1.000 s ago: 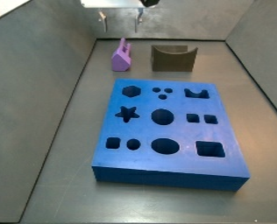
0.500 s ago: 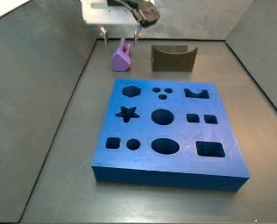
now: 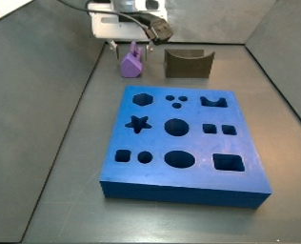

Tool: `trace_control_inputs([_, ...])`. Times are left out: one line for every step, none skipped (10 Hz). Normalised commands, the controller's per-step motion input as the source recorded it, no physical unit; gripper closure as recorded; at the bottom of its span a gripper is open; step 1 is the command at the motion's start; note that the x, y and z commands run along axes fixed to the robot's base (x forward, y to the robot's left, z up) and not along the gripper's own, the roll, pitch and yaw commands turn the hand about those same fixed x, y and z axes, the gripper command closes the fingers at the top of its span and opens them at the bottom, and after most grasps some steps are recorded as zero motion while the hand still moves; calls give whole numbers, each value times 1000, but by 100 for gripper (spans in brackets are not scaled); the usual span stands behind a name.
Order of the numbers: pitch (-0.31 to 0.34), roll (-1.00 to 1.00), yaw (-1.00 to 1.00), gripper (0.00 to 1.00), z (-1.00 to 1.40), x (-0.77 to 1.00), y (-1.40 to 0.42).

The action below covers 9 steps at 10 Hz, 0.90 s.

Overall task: Pick up the 3 prong object. Move up. Rotate the 3 prong object. Place the 3 prong object on the fixture. Regrasp the 3 prong object. Move to above the board. Insert the 3 prong object.
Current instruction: Rotate the 3 prong object, then move up.

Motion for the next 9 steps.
trace_control_inputs([-70,-132,11,0,-302,38,15])
trace_control_inputs([-75,-140,9,0,-185,35,15])
trace_control_inputs([0,0,0,100,0,0,0])
trace_control_inputs([0,0,0,100,833,0,0])
trace_control_inputs([3,0,0,100,827,-3,0])
trace_control_inputs([27,7,-5,100,725,-29,0])
trace_control_inputs([41,18,-9,100,614,-25,2])
trace_control_inputs([58,36,-15,100,442,-19,4])
trace_control_inputs([63,52,-17,100,309,-17,6])
